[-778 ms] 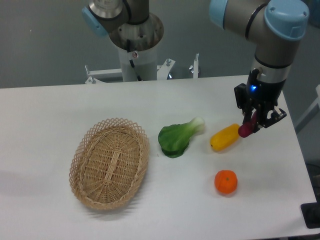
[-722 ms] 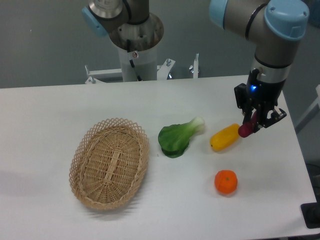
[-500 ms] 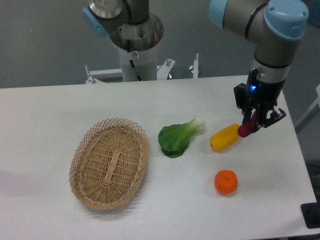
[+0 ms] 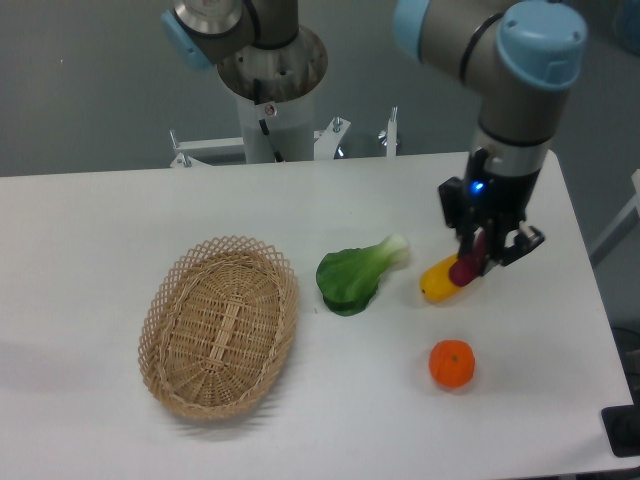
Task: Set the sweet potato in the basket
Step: 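Carry the sweet potato over the bok choy toward the wicker basket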
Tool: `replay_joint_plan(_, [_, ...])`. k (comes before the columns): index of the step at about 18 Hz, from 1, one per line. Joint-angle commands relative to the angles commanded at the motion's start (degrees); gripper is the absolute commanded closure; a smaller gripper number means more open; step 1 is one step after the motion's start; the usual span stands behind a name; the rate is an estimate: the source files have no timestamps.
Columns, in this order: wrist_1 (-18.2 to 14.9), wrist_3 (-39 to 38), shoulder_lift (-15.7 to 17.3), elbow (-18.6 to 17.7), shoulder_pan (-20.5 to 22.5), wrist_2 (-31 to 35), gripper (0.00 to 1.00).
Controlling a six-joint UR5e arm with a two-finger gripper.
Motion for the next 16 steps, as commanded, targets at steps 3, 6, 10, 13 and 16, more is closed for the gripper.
replay_joint_plan(3, [3.95, -8.17, -0.79, -1.05, -3.87, 0.26, 0.62])
replay_joint_plan(6, [7.65, -14.33, -0.71, -4.47, -7.65, 0.35, 0.62])
replay_joint_plan(10, [12.82, -20.49, 0.0, -10.01, -13.09, 1.49, 0.62])
replay_joint_plan(13, [16.96, -22.34, -0.09, -14.75, -18.98, 7.36, 0.61])
replay_joint_plan(16, [20.39, -23.74, -0.53, -18.01, -23.29, 10.63, 0.61])
